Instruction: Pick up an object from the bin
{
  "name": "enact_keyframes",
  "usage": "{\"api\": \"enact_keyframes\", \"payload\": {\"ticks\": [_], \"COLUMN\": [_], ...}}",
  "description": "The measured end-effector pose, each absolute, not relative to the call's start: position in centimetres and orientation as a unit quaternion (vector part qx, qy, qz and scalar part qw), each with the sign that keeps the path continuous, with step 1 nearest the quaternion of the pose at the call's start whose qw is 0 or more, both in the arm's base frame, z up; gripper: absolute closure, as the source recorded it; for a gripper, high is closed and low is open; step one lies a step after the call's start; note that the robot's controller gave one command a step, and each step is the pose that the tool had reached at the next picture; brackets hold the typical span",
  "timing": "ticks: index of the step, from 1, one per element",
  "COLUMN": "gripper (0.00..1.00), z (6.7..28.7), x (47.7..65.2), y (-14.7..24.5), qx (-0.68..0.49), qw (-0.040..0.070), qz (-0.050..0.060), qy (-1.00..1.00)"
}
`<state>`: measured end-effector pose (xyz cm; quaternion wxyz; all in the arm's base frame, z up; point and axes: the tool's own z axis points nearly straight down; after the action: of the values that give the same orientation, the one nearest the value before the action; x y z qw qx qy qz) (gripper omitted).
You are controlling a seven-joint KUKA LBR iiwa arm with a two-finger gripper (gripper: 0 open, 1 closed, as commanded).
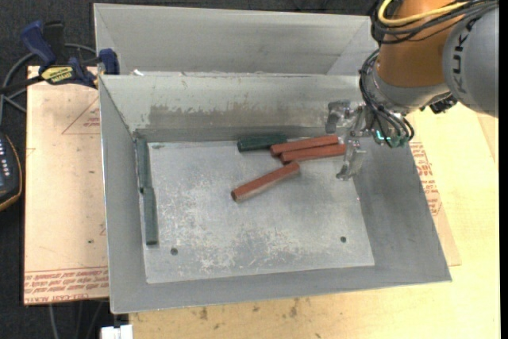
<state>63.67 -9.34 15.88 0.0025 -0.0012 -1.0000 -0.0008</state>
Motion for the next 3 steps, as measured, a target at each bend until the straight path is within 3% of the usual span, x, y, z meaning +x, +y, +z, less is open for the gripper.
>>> {"api": "enact_keyframes", "payload": {"ticks": [1,2,3], "gripper": [0.0,1.0,1.0], "z": [6.9,7.7,22.6], "x": [65.3,65.7,64.7], "y": [-5.2,-5.4,-6.9], "qx": [-0.008,-0.009,0.171], "qw": [0.001,-0.004,-0.005], "qz": [-0.002,0.0,0.001], "qy": [-1.0,-1.0,-0.985]}}
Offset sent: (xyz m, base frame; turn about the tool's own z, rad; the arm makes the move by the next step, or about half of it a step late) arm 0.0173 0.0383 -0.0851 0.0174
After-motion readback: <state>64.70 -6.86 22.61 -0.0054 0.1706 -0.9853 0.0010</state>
